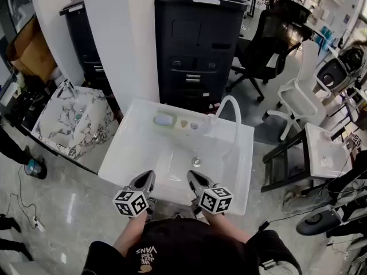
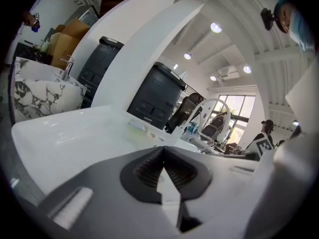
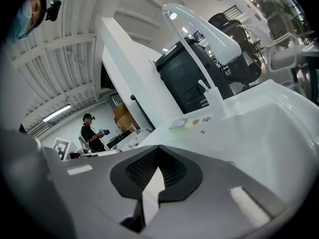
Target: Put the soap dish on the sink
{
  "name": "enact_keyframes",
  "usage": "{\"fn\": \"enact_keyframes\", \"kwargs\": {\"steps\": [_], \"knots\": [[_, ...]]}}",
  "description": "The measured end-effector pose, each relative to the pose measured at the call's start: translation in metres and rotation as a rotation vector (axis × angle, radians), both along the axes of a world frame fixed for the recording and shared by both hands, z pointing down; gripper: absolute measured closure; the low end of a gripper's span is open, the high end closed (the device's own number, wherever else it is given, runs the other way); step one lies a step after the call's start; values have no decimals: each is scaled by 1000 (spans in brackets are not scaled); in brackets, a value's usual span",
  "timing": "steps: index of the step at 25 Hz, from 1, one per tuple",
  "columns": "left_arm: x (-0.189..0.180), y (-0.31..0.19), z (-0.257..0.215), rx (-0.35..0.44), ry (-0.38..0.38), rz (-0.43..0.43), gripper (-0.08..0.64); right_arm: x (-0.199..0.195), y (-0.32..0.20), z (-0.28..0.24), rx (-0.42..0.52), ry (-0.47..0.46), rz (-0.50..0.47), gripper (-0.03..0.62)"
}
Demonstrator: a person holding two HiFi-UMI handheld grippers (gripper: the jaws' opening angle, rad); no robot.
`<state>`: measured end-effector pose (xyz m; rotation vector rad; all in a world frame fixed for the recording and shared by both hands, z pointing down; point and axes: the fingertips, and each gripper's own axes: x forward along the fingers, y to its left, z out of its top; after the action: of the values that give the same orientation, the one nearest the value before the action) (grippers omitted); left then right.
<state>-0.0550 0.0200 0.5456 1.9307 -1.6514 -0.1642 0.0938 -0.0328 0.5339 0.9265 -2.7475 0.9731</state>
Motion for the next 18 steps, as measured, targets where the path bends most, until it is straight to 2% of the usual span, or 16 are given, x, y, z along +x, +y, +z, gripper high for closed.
{"fn": "enact_keyframes", "kwargs": {"steps": [18], "knots": [[18, 34, -11, 41, 21, -18, 508, 18, 22, -4, 2, 5, 0, 591]]}}
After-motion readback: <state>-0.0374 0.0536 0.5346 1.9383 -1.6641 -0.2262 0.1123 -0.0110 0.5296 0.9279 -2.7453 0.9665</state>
